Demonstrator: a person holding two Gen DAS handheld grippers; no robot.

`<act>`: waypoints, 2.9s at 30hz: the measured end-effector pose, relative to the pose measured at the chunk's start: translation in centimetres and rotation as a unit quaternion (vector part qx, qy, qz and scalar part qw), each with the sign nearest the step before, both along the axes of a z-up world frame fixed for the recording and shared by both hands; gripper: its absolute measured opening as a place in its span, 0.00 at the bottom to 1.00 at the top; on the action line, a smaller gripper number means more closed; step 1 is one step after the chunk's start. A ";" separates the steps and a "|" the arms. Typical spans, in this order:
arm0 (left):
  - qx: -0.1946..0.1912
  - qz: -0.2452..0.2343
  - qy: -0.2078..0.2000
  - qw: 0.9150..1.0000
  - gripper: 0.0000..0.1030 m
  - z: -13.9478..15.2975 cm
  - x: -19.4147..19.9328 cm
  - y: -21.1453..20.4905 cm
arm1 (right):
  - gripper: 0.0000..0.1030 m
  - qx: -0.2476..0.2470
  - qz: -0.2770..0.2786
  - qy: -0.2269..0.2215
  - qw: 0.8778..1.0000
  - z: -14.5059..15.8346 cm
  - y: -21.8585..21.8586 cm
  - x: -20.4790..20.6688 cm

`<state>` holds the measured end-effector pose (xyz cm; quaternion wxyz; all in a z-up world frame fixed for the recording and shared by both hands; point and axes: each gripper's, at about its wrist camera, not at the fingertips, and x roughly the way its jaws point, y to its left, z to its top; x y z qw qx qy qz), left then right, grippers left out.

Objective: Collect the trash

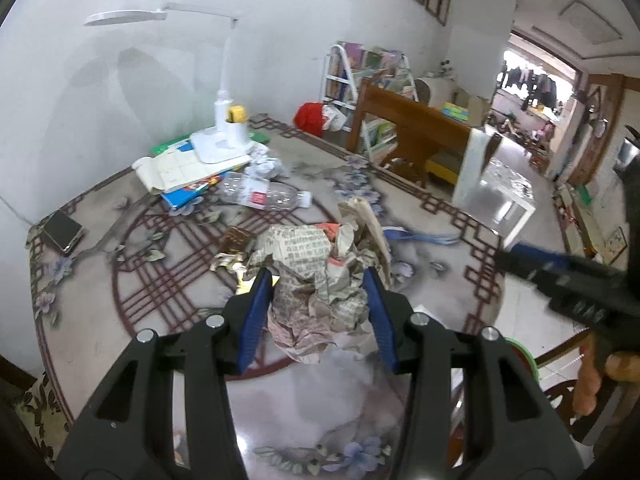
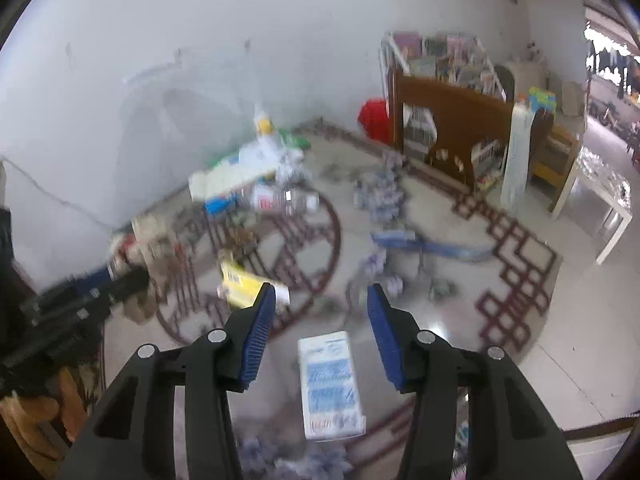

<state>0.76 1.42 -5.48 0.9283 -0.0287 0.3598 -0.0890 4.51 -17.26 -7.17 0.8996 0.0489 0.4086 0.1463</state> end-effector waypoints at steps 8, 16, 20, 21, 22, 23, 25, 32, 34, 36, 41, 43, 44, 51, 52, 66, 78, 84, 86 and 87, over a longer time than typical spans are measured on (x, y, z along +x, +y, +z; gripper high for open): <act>-0.004 0.000 0.006 1.000 0.44 -0.5 -1.6 0.1 | 0.64 -0.047 0.020 0.125 0.991 -7.9 0.1 -1.7; 0.001 0.011 -0.003 1.000 0.44 0.1 -1.9 0.6 | 0.71 -0.116 0.046 0.155 0.980 -13.7 2.9 -1.4; 0.000 0.014 -0.002 1.000 0.44 0.0 -1.9 0.8 | 0.71 -0.149 0.055 0.164 0.974 -15.3 3.7 -0.2; -0.001 0.016 -0.001 1.000 0.44 -0.1 -1.8 1.0 | 0.71 -0.153 0.057 0.164 0.973 -15.4 3.9 -0.1; -0.002 0.017 -0.001 1.000 0.44 -0.1 -1.8 1.1 | 0.71 -0.158 0.059 0.166 0.972 -15.6 4.0 0.1; -0.003 0.019 0.000 1.000 0.44 -0.2 -1.8 1.2 | 0.70 -0.164 0.060 0.169 0.970 -15.9 4.2 0.3; -0.004 0.023 0.001 1.000 0.44 -0.2 -1.9 1.3 | 0.67 -0.172 0.061 0.179 0.967 -16.4 4.3 0.6; -0.008 0.035 0.007 0.999 0.44 -0.6 -1.5 2.0 | 0.51 -0.170 0.067 0.200 0.963 -17.3 4.4 0.9; -0.008 0.035 0.008 0.999 0.44 -0.6 -1.5 2.1 | 0.51 -0.157 0.063 0.196 0.966 -16.8 4.2 0.9; -0.009 0.035 0.008 0.999 0.44 -0.6 -1.5 2.1 | 0.51 -0.137 0.056 0.194 0.970 -16.0 3.8 1.1; -0.015 0.036 0.014 0.999 0.44 -1.0 -1.2 2.3 | 0.50 -0.080 0.034 0.163 0.983 -12.1 2.9 1.2; -0.019 0.032 0.016 0.999 0.44 -1.1 -1.1 2.1 | 0.50 -0.065 0.029 0.144 0.987 -10.4 2.6 1.0; -0.020 0.031 0.017 0.999 0.44 -1.2 -1.1 2.1 | 0.50 -0.059 0.027 0.136 0.989 -9.5 2.6 1.0; -0.019 -0.004 0.017 1.000 0.44 -0.8 -1.1 -0.5 | 0.50 -0.031 0.014 0.076 0.997 -4.4 0.9 -0.1; -0.018 -0.012 0.015 1.000 0.44 -0.8 -1.3 -1.1 | 0.50 -0.034 0.012 0.070 0.997 -4.0 0.4 -0.3; -0.017 -0.123 0.029 0.992 0.44 -1.3 -3.2 -9.5 | 0.50 -0.090 -0.049 0.035 0.994 -0.5 -7.4 -6.1; -0.010 -0.154 0.041 0.987 0.45 -1.6 -5.5 -16.7 | 0.50 -0.111 -0.063 0.051 0.990 -0.5 -14.4 -11.4; -0.010 -0.172 0.064 0.983 0.45 -3.2 -7.4 -20.5 | 0.50 -0.105 -0.085 0.080 0.988 -1.8 -19.1 -13.4; -0.010 -0.170 0.075 0.982 0.45 -3.9 -7.9 -21.4 | 0.50 -0.102 -0.089 0.082 0.987 -2.0 -20.4 -13.9; -0.010 -0.169 0.078 0.982 0.45 -4.0 -8.0 -21.7 | 0.50 -0.100 -0.091 0.084 0.987 -2.1 -21.0 -14.2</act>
